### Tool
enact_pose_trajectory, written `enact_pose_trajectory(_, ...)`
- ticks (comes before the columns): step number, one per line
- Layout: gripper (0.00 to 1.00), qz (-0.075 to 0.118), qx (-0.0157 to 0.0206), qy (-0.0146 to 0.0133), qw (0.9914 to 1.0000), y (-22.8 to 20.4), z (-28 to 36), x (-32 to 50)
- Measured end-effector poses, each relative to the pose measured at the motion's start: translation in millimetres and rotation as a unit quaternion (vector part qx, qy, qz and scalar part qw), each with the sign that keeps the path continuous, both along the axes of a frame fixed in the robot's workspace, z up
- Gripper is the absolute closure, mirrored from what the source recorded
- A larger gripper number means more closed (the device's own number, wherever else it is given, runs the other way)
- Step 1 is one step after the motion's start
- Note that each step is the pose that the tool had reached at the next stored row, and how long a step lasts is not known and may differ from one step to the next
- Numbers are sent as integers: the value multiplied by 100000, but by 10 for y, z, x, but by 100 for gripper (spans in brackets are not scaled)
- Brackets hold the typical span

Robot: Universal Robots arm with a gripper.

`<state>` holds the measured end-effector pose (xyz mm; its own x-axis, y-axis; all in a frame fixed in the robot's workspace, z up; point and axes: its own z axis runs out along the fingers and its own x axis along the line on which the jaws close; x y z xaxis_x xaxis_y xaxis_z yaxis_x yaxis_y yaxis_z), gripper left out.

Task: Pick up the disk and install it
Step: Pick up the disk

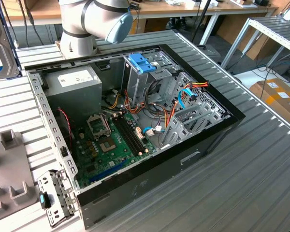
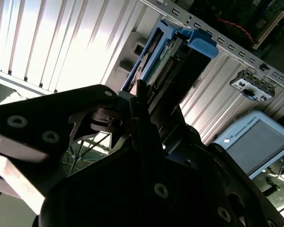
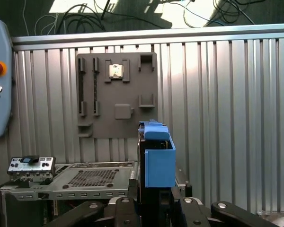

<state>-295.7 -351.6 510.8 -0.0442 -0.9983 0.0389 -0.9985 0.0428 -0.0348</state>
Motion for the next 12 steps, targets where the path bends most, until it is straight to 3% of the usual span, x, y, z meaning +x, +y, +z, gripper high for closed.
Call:
enact_pose_trajectory(6, 65, 2, 1, 269, 100000, 0, -1, 272)
enact_pose_trajectory(12, 65, 5, 2, 429, 99999, 0, -2, 483)
